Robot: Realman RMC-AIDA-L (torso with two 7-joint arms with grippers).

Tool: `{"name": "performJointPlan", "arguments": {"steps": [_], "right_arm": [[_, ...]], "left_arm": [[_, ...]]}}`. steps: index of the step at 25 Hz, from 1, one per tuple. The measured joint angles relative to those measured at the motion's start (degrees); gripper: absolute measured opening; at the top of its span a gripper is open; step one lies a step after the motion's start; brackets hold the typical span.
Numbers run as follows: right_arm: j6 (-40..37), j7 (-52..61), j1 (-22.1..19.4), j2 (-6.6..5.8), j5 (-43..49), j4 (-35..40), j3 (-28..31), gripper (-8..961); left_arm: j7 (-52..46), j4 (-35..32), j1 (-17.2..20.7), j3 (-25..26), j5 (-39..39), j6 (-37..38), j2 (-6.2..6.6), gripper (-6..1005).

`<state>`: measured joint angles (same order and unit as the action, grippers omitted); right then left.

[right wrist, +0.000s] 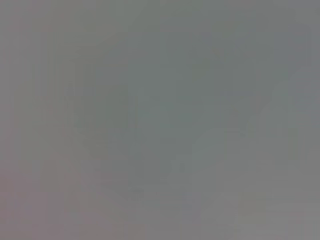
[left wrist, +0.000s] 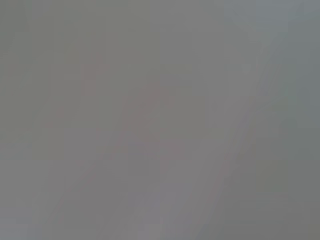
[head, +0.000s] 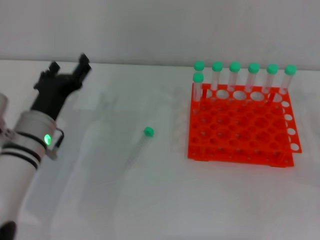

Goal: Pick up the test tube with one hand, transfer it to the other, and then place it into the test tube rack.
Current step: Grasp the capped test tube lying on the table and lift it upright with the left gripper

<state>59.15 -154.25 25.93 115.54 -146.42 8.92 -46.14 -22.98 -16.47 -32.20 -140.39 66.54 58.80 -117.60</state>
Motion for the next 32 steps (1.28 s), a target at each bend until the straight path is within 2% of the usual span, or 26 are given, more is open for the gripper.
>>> {"name": "performJointPlan", "arguments": {"steps": [4, 7, 10, 12, 13, 16, 18, 21, 24, 27, 32], "right_arm": [[0.0, 0.0, 0.0, -0.02, 0.0, 0.7, 0.0, 872], [0.4, 0.0, 0.3, -0.03, 0.0, 0.9, 0.0, 872], [0.5, -0.1, 0.3, -0.07, -0.1, 1.1, 0.0, 872], [0.6, -0.5, 0.6, -0.07, -0.1, 1.3, 0.0, 872], [0.5, -0.8, 0.8, -0.06, -0.2, 1.4, 0.0, 872], [0.5, -1.2, 1.1, -0.03, -0.2, 1.4, 0.0, 872], [0.4, -1.2, 1.3, -0.03, -0.2, 1.4, 0.0, 872], [0.3, -1.2, 1.5, -0.05, -0.2, 1.4, 0.1, 871], [0.2, -1.2, 1.6, -0.03, -0.2, 1.4, 0.1, 871], [0.2, -1.2, 1.9, 0.0, -0.2, 1.4, 0.1, 871], [-0.2, -1.2, 2.2, -0.06, -0.2, 1.0, 0.1, 871]], "left_arm": [[-19.0, 1.9, -1.5, 0.0, -8.3, -0.8, 5.32, 882], [-38.1, 8.8, -4.5, -0.1, -18.2, 1.3, 8.63, 877], [-55.2, 18.0, -9.0, -1.0, -28.3, 5.5, 10.9, 872], [-67.0, 26.1, -13.0, -4.6, -35.3, 9.5, 12.07, 869], [-71.3, 29.4, -14.5, -6.8, -37.1, 10.9, 12.4, 868], [-85.7, 40.1, -19.9, -19.5, -42.3, 16.7, 12.99, 863], [-91.6, 44.8, -23.5, -22.9, -48.1, 19.9, 13.0, 860], [-99.9, 50.2, -29.9, -23.2, -62.0, 23.8, 13.1, 855], [-106.5, 51.9, -36.2, -23.0, -76.8, 25.2, 13.19, 851], [-111.5, 50.9, -41.7, -23.0, -88.0, 25.2, 12.69, 846], [-118.7, 44.2, -48.2, -22.9, -100.3, 25.1, 11.25, 838]]}}
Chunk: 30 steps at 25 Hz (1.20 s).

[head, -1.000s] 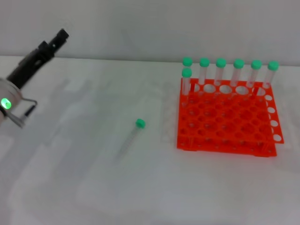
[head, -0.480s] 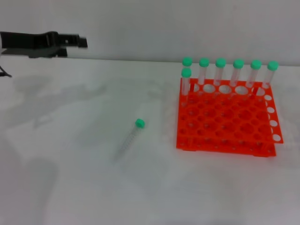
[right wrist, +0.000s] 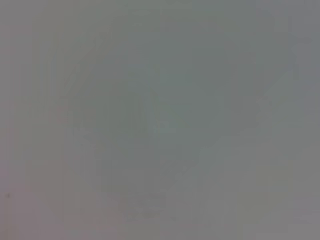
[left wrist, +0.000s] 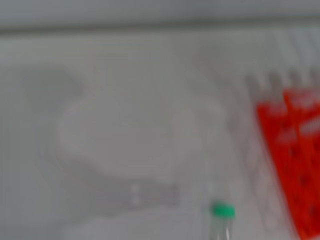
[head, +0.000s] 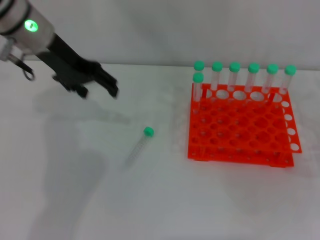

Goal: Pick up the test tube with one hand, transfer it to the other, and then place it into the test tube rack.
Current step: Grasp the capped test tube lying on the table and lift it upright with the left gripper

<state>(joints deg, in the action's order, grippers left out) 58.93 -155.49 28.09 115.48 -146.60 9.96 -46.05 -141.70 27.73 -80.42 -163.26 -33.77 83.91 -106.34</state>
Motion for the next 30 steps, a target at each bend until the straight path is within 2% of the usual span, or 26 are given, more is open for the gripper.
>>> {"name": "performJointPlan", "arguments": {"steps": [2, 3, 4, 11, 13, 18, 26, 30], "right_arm": [[-0.9, 0.0, 0.1, 0.0, 0.0, 0.0, 0.0, 871], [-1.4, 0.0, 0.1, 0.0, 0.0, 0.0, 0.0, 871], [-1.7, 0.0, 0.2, 0.0, 0.0, 0.1, 0.0, 871], [-1.9, -0.3, 0.3, 0.01, 0.0, 0.2, 0.0, 871], [-2.0, -0.6, 0.3, 0.0, 0.0, 0.2, 0.0, 871], [-2.0, -1.5, 0.3, 0.01, 0.0, 0.1, 0.0, 871], [-2.0, -1.6, 0.4, 0.01, 0.0, 0.3, 0.0, 870], [-2.0, -1.6, 0.6, -0.06, 0.0, 0.3, 0.0, 870]], "left_arm": [[-2.7, -2.6, -1.5, 0.0, -3.9, -0.1, -0.95, 835], [-2.7, -2.6, -1.5, 0.0, -3.9, -0.1, -0.95, 833], [-4.6, -3.5, -3.1, 0.0, -7.9, -0.5, -2.86, 832], [-7.8, -4.4, -4.8, 0.1, -14.4, -4.2, -7.88, 821], [-8.9, -5.9, -4.6, 0.1, -15.3, -5.6, -8.56, 818], [-12.5, -9.8, -3.6, 0.2, -18.1, -8.6, -9.31, 799], [-13.4, -11.0, -1.6, 0.2, -18.8, -13.6, -11.36, 744], [-13.5, -12.9, -1.0, 0.2, -18.4, -16.0, -11.55, 736]]}}
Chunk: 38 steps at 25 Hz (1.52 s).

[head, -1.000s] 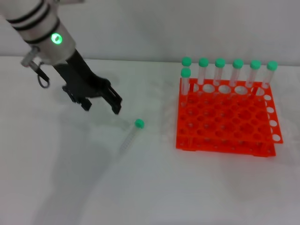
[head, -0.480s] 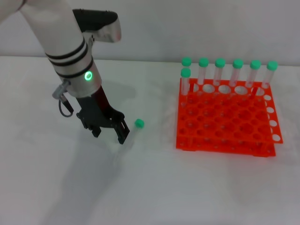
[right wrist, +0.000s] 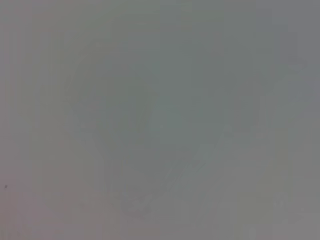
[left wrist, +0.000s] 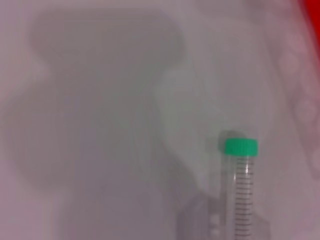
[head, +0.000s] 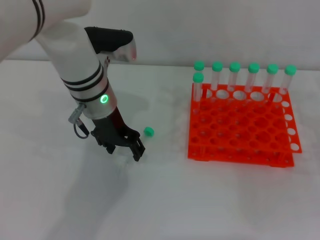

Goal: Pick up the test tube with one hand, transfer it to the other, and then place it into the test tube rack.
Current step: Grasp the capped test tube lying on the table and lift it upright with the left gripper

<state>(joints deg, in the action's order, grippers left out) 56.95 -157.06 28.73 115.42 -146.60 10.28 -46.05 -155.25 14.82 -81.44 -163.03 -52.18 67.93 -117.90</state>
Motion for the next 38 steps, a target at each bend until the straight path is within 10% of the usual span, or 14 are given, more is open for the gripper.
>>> {"name": "performJointPlan", "arguments": {"steps": [14, 16, 38], "right_arm": [[0.0, 0.0, 0.1, -0.06, 0.0, 0.0, -0.1, 870], [0.0, 0.0, 0.1, -0.05, 0.0, 0.0, -0.1, 870], [0.0, 0.0, 0.0, -0.21, 0.0, 0.1, -0.1, 869]], "left_arm": [[-0.1, -2.3, 0.6, 0.0, 0.8, -4.6, -0.62, 732], [-0.1, -3.1, 0.7, 0.1, 0.9, -5.0, -0.57, 526], [-0.2, -3.3, 1.7, 0.1, -0.2, -3.0, -0.85, 354]]}}
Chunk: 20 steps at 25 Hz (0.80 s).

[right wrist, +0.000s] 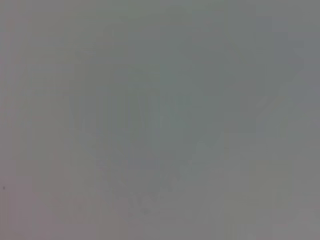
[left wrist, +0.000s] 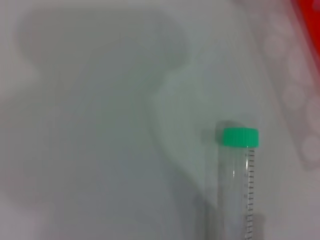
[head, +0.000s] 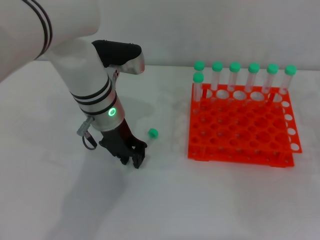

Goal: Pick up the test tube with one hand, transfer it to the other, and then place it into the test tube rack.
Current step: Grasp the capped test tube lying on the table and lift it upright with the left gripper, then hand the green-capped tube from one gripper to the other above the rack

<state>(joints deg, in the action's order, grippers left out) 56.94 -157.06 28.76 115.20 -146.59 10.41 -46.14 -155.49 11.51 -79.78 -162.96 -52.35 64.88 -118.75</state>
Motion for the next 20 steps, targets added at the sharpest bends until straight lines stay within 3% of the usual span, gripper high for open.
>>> {"name": "performJointPlan", "arguments": {"steps": [12, 20], "right_arm": [[0.0, 0.0, -0.3, 0.02, -0.7, 0.1, 0.0, 869], [0.0, 0.0, -0.3, 0.02, -1.5, 0.1, 0.0, 869]], "left_arm": [[1.8, -0.7, 0.5, -0.1, 0.7, -4.5, 0.03, 221], [12.0, 0.8, 1.1, 0.0, 12.8, -16.1, 1.04, 194]]}}
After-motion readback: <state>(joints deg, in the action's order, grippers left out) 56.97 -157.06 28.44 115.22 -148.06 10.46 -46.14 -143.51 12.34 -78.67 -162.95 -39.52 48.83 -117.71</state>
